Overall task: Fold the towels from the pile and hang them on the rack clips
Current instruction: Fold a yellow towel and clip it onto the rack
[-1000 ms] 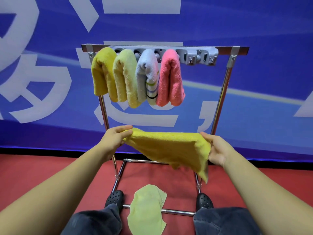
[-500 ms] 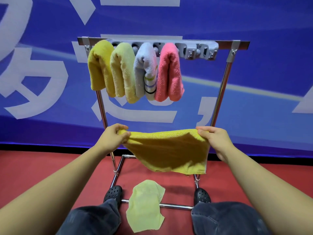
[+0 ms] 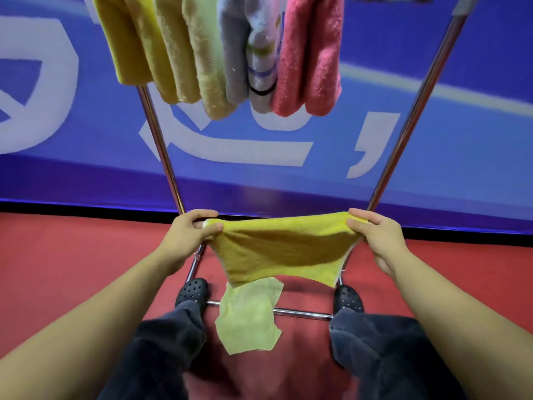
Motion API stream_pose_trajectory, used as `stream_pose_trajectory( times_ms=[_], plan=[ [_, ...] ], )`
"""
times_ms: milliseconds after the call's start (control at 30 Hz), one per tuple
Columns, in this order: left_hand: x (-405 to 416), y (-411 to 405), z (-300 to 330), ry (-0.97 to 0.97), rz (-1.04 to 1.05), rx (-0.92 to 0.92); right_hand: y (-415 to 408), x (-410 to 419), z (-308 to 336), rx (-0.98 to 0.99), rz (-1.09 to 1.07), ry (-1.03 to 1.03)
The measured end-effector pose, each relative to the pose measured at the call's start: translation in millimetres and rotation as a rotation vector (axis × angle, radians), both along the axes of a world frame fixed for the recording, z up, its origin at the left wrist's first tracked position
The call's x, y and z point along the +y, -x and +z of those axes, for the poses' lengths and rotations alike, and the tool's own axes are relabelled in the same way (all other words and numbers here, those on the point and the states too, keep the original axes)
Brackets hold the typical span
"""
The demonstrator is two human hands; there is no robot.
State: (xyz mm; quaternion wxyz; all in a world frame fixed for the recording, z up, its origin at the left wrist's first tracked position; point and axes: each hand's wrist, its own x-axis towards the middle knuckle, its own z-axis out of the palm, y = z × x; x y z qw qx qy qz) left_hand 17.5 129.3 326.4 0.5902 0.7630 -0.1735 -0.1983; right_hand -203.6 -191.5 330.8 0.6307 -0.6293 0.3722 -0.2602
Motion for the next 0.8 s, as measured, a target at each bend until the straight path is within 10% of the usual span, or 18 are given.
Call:
stream_pose_trajectory(
  times_ms=[233,800],
  plan=[
    [-17,-12,-43,0.098,0.174,-0.075,-18,-15,-47,0.034,0.017,0.02],
    [-16,-36,-83,-0.429,0.019,-0.368,-31,-33,-85,0.157,0.052,0.155]
  ],
)
